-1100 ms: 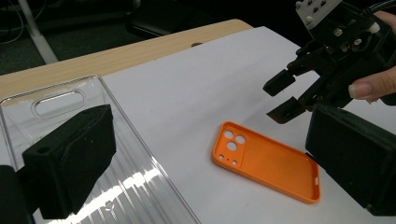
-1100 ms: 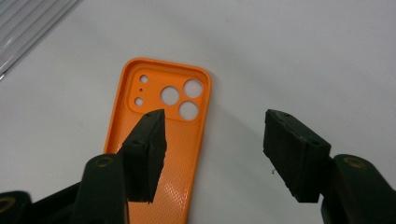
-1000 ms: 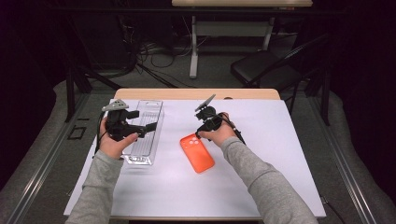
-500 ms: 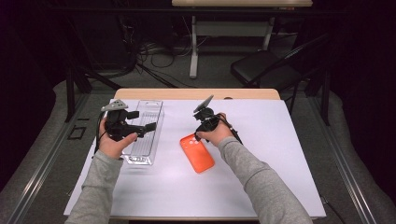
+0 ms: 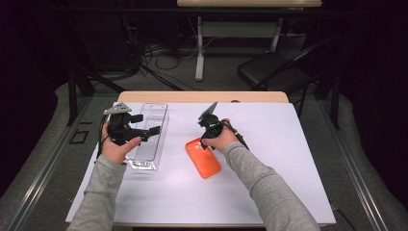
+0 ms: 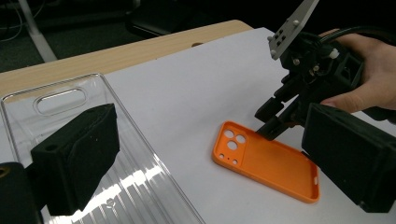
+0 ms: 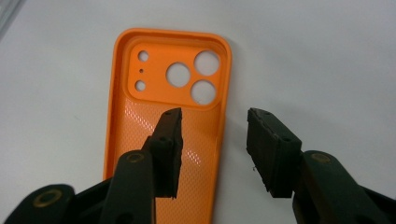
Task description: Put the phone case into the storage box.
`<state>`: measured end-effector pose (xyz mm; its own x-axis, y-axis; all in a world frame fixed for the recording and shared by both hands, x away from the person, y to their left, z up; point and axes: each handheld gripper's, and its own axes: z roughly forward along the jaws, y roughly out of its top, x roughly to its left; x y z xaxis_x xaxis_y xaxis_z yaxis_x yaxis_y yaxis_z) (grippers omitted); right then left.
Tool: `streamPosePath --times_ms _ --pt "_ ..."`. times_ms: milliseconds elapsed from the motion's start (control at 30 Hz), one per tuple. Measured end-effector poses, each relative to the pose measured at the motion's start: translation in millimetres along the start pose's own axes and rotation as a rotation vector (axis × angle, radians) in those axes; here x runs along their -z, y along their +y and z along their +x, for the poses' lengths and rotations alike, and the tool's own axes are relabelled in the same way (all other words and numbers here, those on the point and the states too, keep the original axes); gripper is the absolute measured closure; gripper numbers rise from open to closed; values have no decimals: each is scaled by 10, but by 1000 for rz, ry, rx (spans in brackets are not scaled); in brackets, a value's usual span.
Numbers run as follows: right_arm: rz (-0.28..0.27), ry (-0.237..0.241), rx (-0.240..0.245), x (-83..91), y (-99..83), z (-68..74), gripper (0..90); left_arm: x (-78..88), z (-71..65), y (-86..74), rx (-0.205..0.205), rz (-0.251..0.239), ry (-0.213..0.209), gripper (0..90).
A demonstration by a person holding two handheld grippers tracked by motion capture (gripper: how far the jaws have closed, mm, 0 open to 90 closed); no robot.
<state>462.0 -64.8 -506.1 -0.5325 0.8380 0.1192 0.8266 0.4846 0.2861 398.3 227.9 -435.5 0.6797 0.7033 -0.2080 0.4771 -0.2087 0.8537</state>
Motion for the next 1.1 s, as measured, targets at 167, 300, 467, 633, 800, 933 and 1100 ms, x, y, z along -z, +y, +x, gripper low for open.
streamPosePath --times_ms 167,300,467,633,800,933,1100 --pt "-5 -10 4 -53 -7 24 555 1 2 -2 3 -4 2 46" --pt "11 -19 10 -85 -8 32 559 0 4 -4 4 -4 0 47" --pt "38 -26 1 -125 -22 48 581 6 13 -5 2 -3 1 48" --pt "57 -28 7 -141 -28 39 564 11 14 -5 4 -3 1 50" --pt "44 -32 -19 -163 -44 38 553 10 16 -5 4 -3 1 50" --pt "54 -36 -13 -159 -42 29 571 6 15 -7 5 -2 0 53" --pt "74 -34 -10 -160 -45 23 611 4 20 -9 5 2 1 53"
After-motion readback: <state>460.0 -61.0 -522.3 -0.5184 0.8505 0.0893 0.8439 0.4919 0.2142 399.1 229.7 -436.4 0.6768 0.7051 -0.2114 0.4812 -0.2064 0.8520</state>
